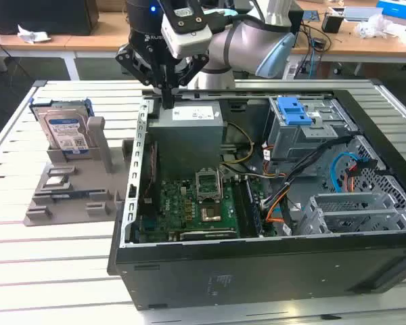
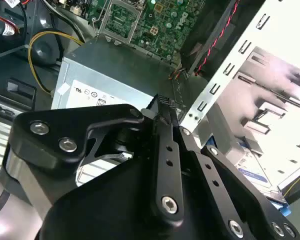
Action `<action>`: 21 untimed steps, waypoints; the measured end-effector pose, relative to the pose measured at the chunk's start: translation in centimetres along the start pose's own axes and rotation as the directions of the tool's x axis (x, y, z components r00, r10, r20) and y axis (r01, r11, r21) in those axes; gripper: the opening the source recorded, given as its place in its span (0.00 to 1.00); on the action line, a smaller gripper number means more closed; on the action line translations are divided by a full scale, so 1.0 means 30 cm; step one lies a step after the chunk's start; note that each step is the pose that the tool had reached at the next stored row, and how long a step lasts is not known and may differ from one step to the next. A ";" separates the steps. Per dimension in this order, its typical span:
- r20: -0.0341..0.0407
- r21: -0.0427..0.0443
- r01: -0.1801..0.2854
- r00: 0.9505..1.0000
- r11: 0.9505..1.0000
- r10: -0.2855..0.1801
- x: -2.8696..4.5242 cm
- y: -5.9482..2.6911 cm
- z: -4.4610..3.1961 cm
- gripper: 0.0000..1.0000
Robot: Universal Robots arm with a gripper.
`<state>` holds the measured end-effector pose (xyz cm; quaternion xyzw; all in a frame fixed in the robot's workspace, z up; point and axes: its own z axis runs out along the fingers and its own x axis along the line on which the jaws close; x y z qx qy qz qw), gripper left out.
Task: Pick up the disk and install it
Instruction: 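Reach for the disk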
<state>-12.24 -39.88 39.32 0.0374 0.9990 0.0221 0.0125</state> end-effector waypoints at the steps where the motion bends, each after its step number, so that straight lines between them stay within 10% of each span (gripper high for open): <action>1: 0.000 0.000 0.000 1.000 1.000 0.000 0.020 -0.002 -0.001 0.11; 21: 0.000 0.000 0.000 1.000 1.000 0.000 0.276 -0.021 -0.008 0.11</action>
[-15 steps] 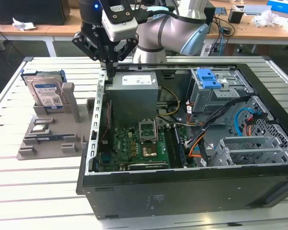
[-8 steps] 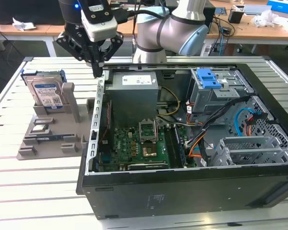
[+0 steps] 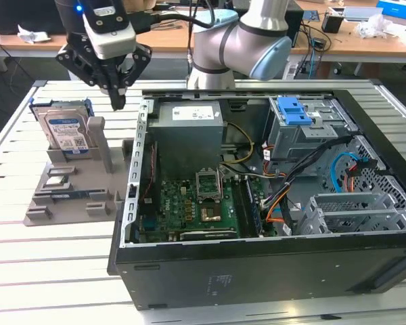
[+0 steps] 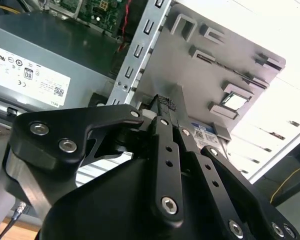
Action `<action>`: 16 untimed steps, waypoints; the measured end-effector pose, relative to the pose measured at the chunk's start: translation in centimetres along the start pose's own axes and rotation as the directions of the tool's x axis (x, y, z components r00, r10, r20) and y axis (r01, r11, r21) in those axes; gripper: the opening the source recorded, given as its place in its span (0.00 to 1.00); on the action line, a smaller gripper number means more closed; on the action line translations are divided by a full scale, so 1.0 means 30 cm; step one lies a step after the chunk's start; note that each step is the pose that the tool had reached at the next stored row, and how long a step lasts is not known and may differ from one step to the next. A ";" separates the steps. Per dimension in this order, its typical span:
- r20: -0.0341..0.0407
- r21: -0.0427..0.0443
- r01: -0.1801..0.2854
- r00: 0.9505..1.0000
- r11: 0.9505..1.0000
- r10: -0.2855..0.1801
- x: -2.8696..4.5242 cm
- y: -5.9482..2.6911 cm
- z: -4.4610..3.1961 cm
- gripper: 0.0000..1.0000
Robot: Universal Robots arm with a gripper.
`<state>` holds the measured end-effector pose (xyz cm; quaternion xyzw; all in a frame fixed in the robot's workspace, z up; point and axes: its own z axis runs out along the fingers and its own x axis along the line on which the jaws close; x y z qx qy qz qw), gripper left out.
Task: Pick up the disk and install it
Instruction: 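Reach for the disk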
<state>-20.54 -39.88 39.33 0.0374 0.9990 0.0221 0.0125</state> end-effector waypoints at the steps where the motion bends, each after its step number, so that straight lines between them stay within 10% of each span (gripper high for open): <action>1: 0.000 0.000 0.000 1.000 1.000 0.000 0.009 -0.001 0.000 0.11; 16: 0.000 0.000 0.000 1.000 1.000 0.000 0.169 -0.012 -0.004 0.11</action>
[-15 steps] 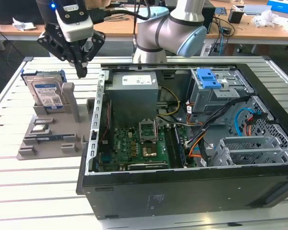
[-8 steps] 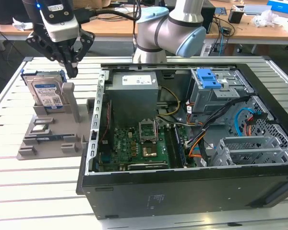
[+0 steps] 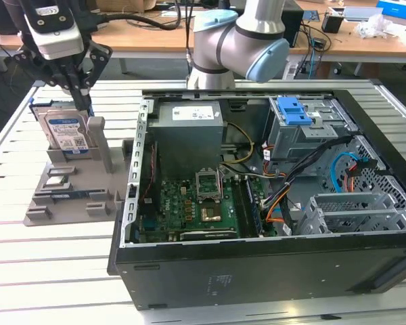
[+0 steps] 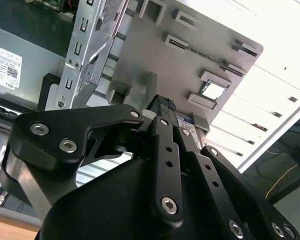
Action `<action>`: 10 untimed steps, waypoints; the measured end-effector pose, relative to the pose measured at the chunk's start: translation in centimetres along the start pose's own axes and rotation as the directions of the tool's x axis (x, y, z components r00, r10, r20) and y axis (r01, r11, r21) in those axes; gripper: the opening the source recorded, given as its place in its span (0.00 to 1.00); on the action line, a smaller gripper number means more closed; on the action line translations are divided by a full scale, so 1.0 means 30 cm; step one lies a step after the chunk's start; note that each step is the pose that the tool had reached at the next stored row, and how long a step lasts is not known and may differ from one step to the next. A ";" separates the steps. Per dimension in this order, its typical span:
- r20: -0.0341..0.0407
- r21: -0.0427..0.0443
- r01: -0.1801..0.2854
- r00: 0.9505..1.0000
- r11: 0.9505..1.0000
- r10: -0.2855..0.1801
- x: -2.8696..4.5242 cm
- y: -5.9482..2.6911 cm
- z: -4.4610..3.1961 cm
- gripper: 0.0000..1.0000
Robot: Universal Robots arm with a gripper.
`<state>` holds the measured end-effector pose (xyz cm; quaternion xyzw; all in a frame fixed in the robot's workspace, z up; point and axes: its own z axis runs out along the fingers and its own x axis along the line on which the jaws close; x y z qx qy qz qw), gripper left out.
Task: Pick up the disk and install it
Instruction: 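Reach for the disk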
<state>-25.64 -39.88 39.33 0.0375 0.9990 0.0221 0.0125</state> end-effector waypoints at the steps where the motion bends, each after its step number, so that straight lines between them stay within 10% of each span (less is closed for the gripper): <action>1: 0.000 0.000 0.000 1.000 1.000 0.000 0.010 -0.001 0.000 0.11; 10: 0.000 0.000 0.000 1.000 1.000 0.000 0.122 -0.009 -0.003 0.11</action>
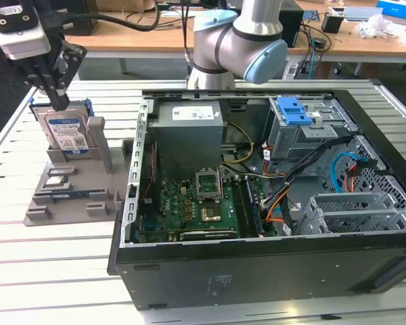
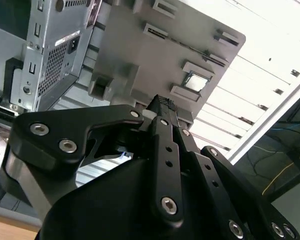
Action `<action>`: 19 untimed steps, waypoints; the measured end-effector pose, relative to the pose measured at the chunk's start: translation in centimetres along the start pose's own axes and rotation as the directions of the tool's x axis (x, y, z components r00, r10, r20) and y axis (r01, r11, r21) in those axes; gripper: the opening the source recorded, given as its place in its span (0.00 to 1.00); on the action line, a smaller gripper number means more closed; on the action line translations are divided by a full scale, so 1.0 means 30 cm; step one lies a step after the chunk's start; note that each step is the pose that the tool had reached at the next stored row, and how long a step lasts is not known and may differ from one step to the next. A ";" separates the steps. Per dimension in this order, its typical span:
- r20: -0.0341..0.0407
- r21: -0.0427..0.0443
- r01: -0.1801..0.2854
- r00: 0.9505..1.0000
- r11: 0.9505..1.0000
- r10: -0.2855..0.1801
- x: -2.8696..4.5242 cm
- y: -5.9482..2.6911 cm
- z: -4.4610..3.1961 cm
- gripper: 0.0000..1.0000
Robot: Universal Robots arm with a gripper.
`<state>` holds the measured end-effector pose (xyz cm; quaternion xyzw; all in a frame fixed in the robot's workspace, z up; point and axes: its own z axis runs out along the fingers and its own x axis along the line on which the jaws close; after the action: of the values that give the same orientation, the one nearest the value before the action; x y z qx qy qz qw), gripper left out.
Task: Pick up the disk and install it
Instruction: 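Reach for the disk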
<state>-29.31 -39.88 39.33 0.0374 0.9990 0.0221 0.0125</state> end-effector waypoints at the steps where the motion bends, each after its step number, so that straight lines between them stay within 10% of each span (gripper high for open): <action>1: 0.000 0.000 0.000 1.000 1.000 0.000 0.007 -0.001 0.000 0.11; 19: 0.000 0.000 0.000 1.000 1.000 0.000 0.152 -0.011 -0.004 0.11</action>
<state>-33.88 -39.88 39.33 0.0374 0.9990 0.0221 0.0124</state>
